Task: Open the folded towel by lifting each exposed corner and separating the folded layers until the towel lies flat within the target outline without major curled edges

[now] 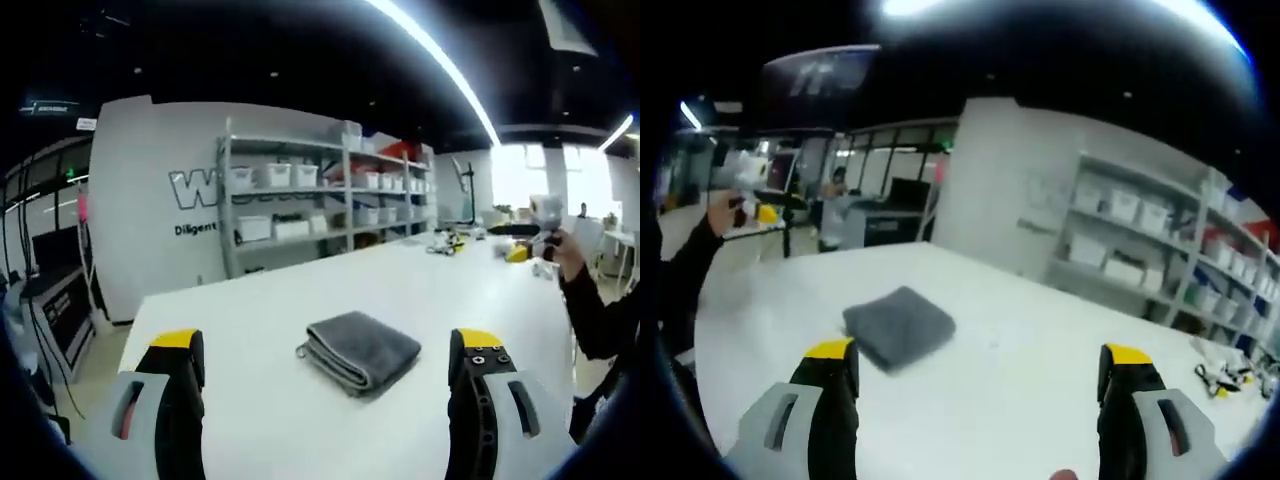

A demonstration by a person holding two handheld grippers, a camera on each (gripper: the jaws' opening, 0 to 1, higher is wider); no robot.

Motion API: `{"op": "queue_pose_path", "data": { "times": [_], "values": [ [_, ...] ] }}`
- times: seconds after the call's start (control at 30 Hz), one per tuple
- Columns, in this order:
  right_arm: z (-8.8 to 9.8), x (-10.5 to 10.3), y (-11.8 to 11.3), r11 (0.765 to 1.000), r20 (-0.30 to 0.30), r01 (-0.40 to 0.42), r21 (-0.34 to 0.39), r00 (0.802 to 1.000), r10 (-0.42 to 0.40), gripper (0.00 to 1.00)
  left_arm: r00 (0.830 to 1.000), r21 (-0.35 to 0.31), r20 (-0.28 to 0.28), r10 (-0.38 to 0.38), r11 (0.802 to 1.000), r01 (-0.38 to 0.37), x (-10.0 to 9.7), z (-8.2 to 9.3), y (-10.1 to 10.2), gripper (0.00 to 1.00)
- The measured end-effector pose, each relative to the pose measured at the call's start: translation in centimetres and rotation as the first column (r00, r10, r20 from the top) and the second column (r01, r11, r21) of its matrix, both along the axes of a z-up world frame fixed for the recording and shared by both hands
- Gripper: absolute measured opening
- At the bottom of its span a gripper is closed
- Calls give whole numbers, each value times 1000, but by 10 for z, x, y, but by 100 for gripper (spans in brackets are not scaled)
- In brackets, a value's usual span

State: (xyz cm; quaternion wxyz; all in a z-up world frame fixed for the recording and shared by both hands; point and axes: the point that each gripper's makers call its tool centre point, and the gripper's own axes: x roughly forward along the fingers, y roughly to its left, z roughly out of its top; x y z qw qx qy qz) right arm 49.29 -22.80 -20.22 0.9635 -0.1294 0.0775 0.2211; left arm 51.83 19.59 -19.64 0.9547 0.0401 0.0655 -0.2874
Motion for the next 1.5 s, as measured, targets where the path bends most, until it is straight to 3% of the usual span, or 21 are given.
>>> {"op": "queue_pose_path", "data": {
  "times": [0.17,0.37,0.6,0.83,0.93,1.1,1.3,1.5],
  "values": [
    [-3,12,-4,999,-11,-2,42,1000,2,100,999,17,-32,3,1000,-2,8,-16,-6,100],
    [-3,27,2,1000,-22,-6,28,1000,7,100,999,38,-46,7,999,-5,18,-19,-8,100],
    [-1,43,21,999,-18,-30,17,999,30,100,999,18,-46,-8,1000,8,33,-13,-15,100],
    [5,58,20,1000,-20,-30,1,999,30,100,998,41,-60,-21,999,24,47,-17,-21,100],
    [10,61,17,1000,-27,-31,1,999,31,100,999,38,-46,-11,999,13,57,-9,-18,100],
    [29,69,16,998,13,-33,52,999,32,100,1000,22,-14,-2,1000,2,70,6,-19,100],
    [12,90,15,999,-10,-15,28,1000,15,100,999,22,-15,-33,999,34,76,-1,-28,100],
    [10,103,18,999,-13,-16,27,1000,16,100,998,1,-41,-38,999,38,90,-14,-28,100]
  ]
}}
